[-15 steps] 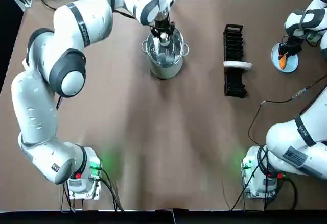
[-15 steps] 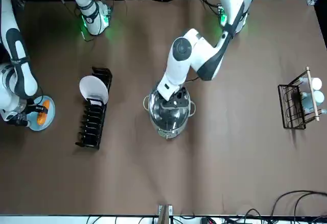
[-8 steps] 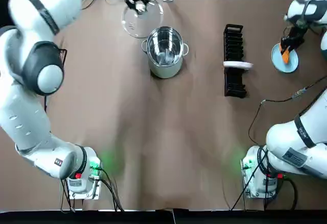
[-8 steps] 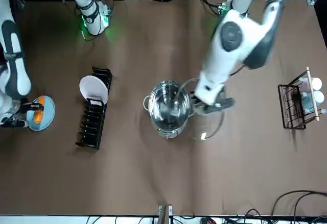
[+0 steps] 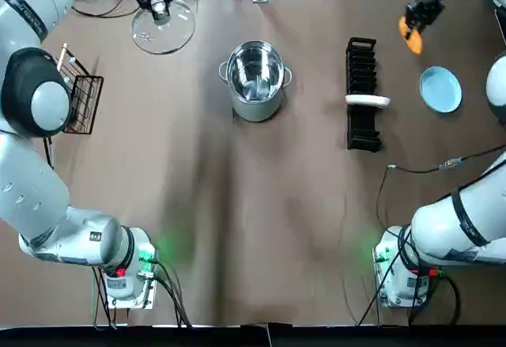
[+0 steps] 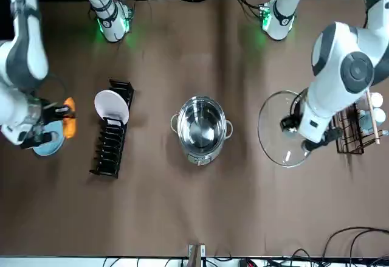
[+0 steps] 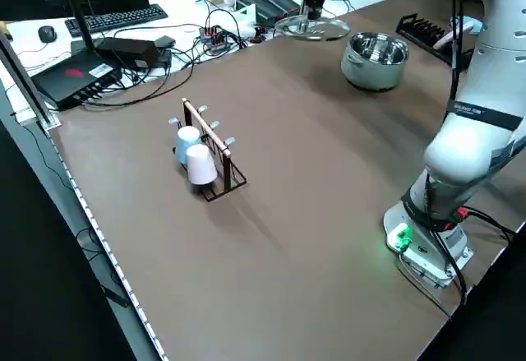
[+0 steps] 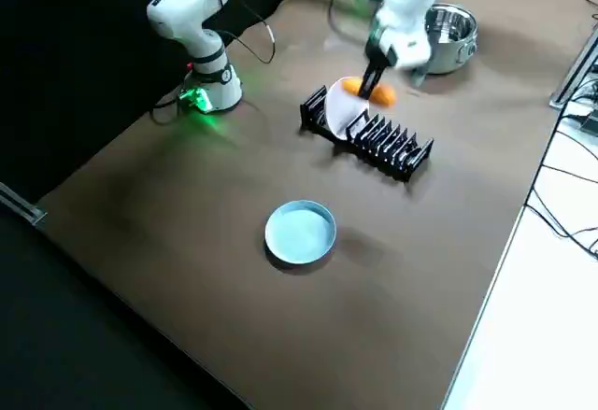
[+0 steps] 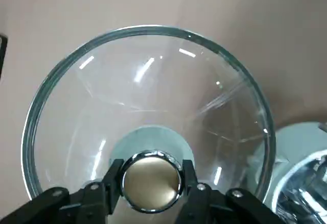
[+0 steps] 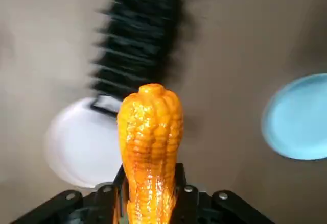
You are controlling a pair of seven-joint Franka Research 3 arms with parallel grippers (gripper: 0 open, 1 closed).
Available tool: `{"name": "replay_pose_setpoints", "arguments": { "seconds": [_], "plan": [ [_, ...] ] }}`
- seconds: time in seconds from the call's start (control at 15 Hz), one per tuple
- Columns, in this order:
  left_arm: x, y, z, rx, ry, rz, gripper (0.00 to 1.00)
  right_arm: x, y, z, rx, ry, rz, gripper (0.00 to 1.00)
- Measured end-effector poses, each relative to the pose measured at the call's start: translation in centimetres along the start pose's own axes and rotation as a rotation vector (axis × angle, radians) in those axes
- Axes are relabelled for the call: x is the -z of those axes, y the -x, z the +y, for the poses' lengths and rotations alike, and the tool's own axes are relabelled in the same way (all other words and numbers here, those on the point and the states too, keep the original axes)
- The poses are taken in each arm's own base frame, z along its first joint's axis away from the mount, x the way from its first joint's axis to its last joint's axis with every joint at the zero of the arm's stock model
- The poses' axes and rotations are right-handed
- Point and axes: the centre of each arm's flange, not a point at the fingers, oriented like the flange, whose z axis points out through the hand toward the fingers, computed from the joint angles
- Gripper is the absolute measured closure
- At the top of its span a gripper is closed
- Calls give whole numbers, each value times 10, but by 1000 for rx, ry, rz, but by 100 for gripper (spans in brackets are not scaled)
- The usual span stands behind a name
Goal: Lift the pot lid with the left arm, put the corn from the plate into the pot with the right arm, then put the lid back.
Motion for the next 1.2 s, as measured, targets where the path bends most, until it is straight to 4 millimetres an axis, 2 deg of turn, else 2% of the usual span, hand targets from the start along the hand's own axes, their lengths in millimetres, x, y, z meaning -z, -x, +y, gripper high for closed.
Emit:
{"name": "replay_pose_setpoints", "arguments": {
  "seconds": [0.13,0.27,0.47,0.67,0.73,0.87,1.0,1.2],
  "plan": [
    [-19,-13,-17,1,16,19,49,16,-3,-73,-29,4,19,63],
    [-39,-19,-27,-12,23,28,49,22,-3,-155,-44,31,33,63],
    [-49,-20,-32,-32,22,25,49,14,7,-272,-63,67,50,63],
    [-50,-22,-34,-37,26,31,49,5,26,-364,-104,67,93,63],
    [-50,-23,-35,-36,27,32,49,-10,34,-417,-141,53,133,63],
    [-52,-24,-36,-33,26,29,49,-34,35,-467,-177,43,159,63],
    [-55,-25,-38,-32,25,26,49,-59,27,-508,-209,43,164,63],
    [-57,-26,-37,-32,25,24,49,-93,3,-547,-230,28,185,63]
  ]
}}
